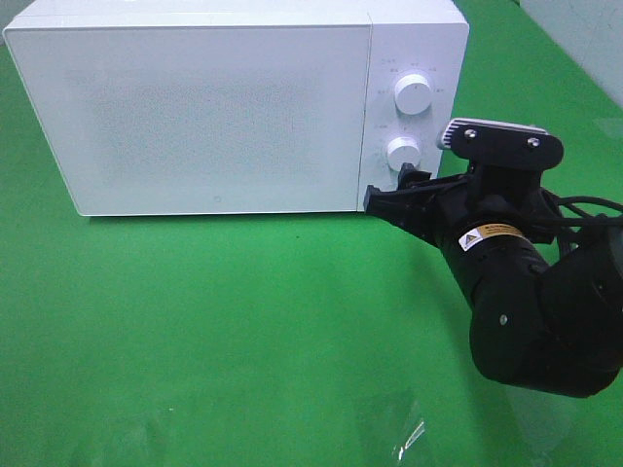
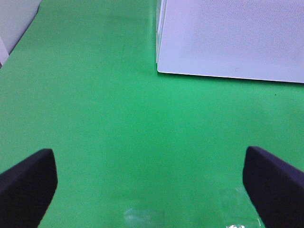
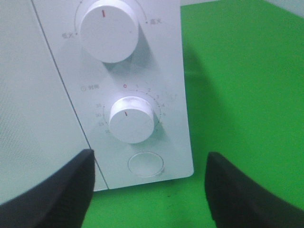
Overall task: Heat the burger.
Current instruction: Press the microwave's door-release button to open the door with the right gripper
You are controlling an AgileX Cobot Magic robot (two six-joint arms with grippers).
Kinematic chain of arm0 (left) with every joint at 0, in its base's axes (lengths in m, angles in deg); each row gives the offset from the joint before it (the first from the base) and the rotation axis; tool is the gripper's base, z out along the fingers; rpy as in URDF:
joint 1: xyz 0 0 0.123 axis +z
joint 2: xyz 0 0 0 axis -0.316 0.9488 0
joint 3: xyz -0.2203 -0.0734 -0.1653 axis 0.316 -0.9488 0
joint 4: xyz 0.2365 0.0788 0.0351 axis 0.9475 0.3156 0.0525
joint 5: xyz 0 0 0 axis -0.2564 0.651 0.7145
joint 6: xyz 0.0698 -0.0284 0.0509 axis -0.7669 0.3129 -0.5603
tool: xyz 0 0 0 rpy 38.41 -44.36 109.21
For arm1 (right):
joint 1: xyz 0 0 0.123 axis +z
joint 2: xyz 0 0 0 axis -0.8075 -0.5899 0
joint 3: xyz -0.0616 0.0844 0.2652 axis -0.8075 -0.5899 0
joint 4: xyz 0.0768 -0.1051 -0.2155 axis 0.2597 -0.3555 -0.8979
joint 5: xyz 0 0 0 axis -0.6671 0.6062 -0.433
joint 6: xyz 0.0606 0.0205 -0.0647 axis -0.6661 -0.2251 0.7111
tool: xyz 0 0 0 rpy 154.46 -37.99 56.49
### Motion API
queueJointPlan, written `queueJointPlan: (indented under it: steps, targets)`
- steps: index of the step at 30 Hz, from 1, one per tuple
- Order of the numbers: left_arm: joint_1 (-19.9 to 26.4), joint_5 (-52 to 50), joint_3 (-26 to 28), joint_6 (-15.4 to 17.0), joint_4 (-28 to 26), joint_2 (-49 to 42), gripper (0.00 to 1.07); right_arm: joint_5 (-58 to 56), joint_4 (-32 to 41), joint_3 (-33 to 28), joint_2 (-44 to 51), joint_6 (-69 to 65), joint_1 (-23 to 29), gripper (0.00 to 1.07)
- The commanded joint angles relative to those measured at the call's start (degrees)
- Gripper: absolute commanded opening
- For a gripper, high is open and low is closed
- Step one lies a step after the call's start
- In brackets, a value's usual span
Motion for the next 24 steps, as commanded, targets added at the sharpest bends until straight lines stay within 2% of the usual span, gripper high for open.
queueJointPlan:
  steps: [1,2,3,4,5,6,7,8,10,11,12,15,19,24]
  targets:
    - [-0.17,0.29,0.00,0.23,0.17,-0.17,0.98,2.52,-0.29,0.46,0.11,-14.38,-0.23,0.49]
    - [-0.17,0.29,0.00,0.23,0.17,-0.17,0.98,2.52,-0.29,0.46,0.11,-14.38,-0.23,0.49]
    - [-0.17,0.29,0.00,0.23,0.17,-0.17,0.98,1.83,-0.29,0.46,0.11,-24.35,-0.23,0.40]
    - [-0.17,0.29,0.00,0.23,0.17,-0.17,0.98,1.83,-0.29,0.46,0.11,-24.35,-0.23,0.40]
    - [-0.17,0.29,0.00,0.23,0.17,-0.17,0.98,1.72,-0.29,0.46,0.11,-34.38,-0.23,0.30]
    - [-0.17,0.29,0.00,0.23,0.17,-0.17,0.98,1.72,-0.29,0.46,0.11,-34.38,-0.23,0.30]
    - [-0.17,0.29,0.00,0.23,0.17,-0.17,0.98,1.66,-0.29,0.46,0.11,-42.57,-0.23,0.21]
    - [-0.17,0.29,0.00,0.23,0.17,-0.17,0.98,1.66,-0.29,0.46,0.11,-42.57,-0.23,0.21]
    - [-0.17,0.29,0.00,0.23,0.17,-0.17,0.98,0.46,-0.29,0.46,0.11,-54.83,-0.23,0.09]
    - [-0.17,0.29,0.00,0.23,0.17,-0.17,0.98,0.46,-0.29,0.46,0.11,-54.83,-0.23,0.09]
    - [-0.17,0.29,0.00,0.23,0.17,-0.17,0.98,-0.11,-0.57,0.46,0.11,-60.73,-0.23,0.03]
    - [-0.17,0.29,0.00,0.23,0.17,-0.17,0.98,-0.40,-0.86,0.46,0.11,-63.43,-0.23,0.00]
    - [-0.17,0.29,0.00,0.23,0.17,-0.17,0.98,-2.41,-4.41,0.46,0.11,-74.14,-0.23,0.00]
    - [-0.17,0.29,0.00,0.23,0.17,-0.17,0.98,-5.56,-4.76,0.46,0.11,-74.89,-0.29,0.00]
